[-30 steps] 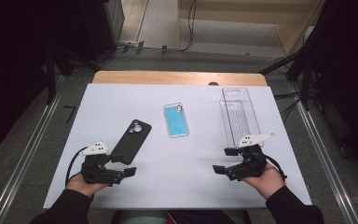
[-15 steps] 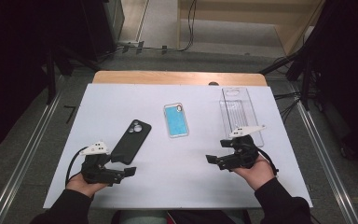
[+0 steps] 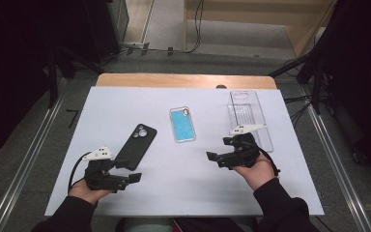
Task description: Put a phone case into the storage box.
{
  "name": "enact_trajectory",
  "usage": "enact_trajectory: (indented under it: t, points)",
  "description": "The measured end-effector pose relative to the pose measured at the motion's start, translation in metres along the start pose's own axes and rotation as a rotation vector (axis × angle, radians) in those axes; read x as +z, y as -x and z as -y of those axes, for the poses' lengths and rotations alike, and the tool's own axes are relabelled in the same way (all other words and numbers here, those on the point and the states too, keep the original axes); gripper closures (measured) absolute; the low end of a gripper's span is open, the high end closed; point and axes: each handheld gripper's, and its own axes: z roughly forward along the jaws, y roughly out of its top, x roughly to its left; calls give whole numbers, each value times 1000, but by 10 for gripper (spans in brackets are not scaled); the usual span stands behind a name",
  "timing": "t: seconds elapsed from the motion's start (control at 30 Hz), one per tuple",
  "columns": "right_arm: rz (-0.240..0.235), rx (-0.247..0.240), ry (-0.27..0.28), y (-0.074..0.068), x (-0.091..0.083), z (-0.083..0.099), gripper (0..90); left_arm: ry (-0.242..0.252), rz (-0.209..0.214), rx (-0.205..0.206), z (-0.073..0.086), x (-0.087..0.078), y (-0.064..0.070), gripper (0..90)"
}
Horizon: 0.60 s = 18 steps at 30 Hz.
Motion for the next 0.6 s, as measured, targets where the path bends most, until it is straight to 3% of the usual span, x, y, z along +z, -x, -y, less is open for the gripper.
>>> enact_trajectory:
  t: [0.6]
  points:
    - [44,31,22,-4,23,-19,113,0,2,-1,0,0,-1,214]
